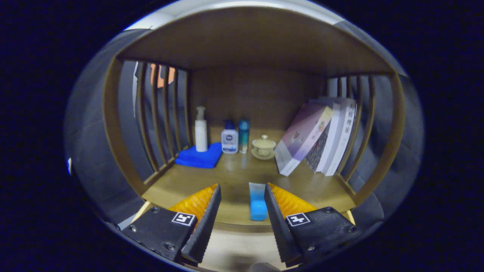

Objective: Pull open the drawer, take out the items inside it, and place them on the countertop above the cabinet.

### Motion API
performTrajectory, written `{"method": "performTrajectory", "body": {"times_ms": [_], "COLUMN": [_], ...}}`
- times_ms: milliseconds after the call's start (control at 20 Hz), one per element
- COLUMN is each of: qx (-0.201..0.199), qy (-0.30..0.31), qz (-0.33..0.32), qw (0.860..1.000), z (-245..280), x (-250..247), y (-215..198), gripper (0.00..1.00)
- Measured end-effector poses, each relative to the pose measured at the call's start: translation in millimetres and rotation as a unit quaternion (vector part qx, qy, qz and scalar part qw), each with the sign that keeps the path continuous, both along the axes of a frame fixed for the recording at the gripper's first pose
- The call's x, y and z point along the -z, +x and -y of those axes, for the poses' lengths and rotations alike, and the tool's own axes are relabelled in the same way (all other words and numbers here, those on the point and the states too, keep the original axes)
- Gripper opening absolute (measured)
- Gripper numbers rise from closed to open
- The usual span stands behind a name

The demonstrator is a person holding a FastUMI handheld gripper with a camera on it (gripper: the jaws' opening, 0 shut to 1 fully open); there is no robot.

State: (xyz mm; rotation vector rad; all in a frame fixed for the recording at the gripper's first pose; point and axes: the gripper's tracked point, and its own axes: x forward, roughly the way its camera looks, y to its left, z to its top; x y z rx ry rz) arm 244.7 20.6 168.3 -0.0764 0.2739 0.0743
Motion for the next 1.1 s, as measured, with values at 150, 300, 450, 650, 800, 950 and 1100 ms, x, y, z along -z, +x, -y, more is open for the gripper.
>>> {"method": "performTrajectory", "body": {"times_ms": [150,300,450,650,800,950,1100], "qx": [-0.023,-0.023,-0.02,-0.001,0.019,0.044,0.061], "qy": [0.027,0.055,0.051,0.034,0.023,0.017,0.011], "qz": [0.043,0.095,0.15,0.183,0.191,0.175,0.162], "qw": [0.998,0.994,0.987,0.982,0.981,0.983,0.985], "z": [-4.5,11.5,28.7,42.3,50.0,61.3,70.7], "x": [-14.9,-19.7,-16.9,11.9,47.8,92.5,130.8], "y": [-47.6,-95.0,-139.5,-181.5,-203.5,-214.7,-216.4], "gripper": [0.95,1.0,1.0,1.0,1.0,1.0,1.0]}}
